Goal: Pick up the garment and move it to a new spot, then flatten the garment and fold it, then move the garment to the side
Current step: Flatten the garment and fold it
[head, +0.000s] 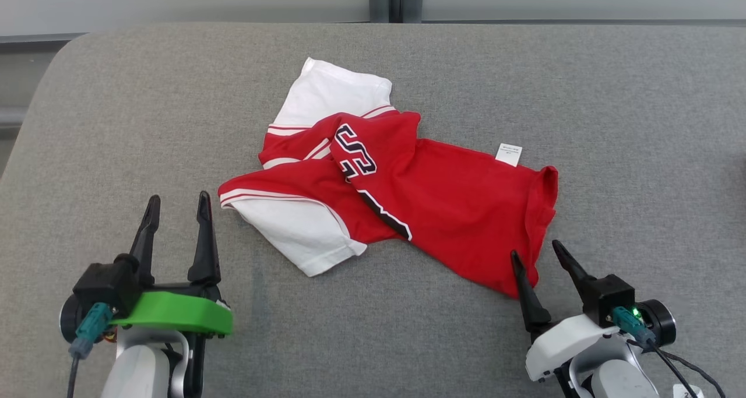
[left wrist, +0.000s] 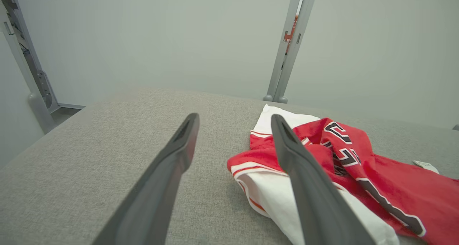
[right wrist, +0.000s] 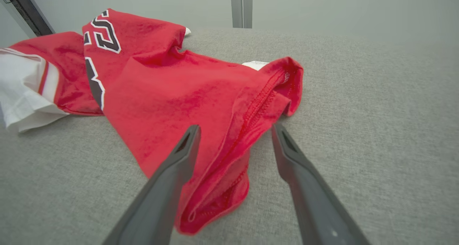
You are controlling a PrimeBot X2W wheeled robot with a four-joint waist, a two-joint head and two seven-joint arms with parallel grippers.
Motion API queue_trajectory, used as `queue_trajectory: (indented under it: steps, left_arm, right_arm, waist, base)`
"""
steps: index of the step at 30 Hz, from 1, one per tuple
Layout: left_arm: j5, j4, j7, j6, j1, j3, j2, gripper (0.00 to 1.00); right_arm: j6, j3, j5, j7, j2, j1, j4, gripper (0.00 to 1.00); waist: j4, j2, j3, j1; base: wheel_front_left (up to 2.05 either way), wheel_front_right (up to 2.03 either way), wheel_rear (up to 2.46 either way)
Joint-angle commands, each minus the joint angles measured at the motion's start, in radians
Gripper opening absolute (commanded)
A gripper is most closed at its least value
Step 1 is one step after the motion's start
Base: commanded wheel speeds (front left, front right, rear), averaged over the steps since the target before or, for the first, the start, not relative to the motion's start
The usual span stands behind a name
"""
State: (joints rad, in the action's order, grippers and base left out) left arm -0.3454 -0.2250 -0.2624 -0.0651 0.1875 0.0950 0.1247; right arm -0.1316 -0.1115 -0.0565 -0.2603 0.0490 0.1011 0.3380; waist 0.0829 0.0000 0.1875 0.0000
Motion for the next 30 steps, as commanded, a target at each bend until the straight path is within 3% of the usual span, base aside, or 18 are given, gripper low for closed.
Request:
queue_trajectory:
  steps: [1,12,14,15,16,17,24,30]
  left_arm:
    - [0.031,0.009,-0.003,-0.015,-0.026,-0.02,-0.014,1.0]
    - [0.095,0.003,-0.003,-0.064,-0.06,-0.077,-0.068,1.0]
    - [0.101,0.003,-0.003,-0.065,-0.057,-0.071,-0.071,1.0]
    - [0.101,0.002,-0.003,-0.065,-0.057,-0.068,-0.071,1.0]
    - [0.101,0.0,-0.003,-0.066,-0.057,-0.066,-0.071,1.0]
    - [0.1,0.0,-0.003,-0.066,-0.057,-0.059,-0.072,1.0]
    - [0.09,-0.004,-0.003,-0.067,-0.058,-0.037,-0.073,1.0]
    - [0.086,0.003,-0.003,-0.066,-0.046,-0.032,-0.073,1.0]
  right_arm:
    - [0.002,-0.006,0.007,0.017,0.003,0.013,0.016,1.0]
    - [0.002,-0.011,0.022,0.098,0.003,0.027,0.054,1.0]
    - [0.002,-0.012,0.017,0.1,0.003,0.031,0.055,0.67]
    - [0.002,-0.012,0.015,0.101,0.003,0.034,0.056,0.33]
    - [0.002,-0.012,0.015,0.101,0.003,0.035,0.057,0.21]
    - [0.002,-0.011,0.016,0.099,0.003,0.037,0.058,0.01]
    - [0.002,0.016,0.039,0.059,0.003,0.053,0.029,0.0]
    - [0.002,0.102,0.04,0.023,0.003,0.046,-0.101,0.0]
  waist:
    - [-0.001,0.0,-0.004,0.0]
    - [-0.001,0.0,-0.011,0.0]
    - [0.0,0.0,-0.011,0.0]
    - [0.0,0.0,-0.011,0.0]
    - [0.001,0.0,-0.011,0.0]
    - [0.0,0.0,-0.011,0.0]
    - [-0.001,0.0,-0.012,0.0]
    - [-0.003,0.0,-0.002,0.0]
  base:
    - [0.0,0.0,0.0]
    - [0.0,0.0,0.0]
    - [0.0,0.0,0.0]
    - [0.0,0.0,0.0]
    - [0.0,0.0,0.0]
    - [0.0,0.0,0.0]
    - [0.0,0.0,0.0]
    - [0.0,0.0,0.0]
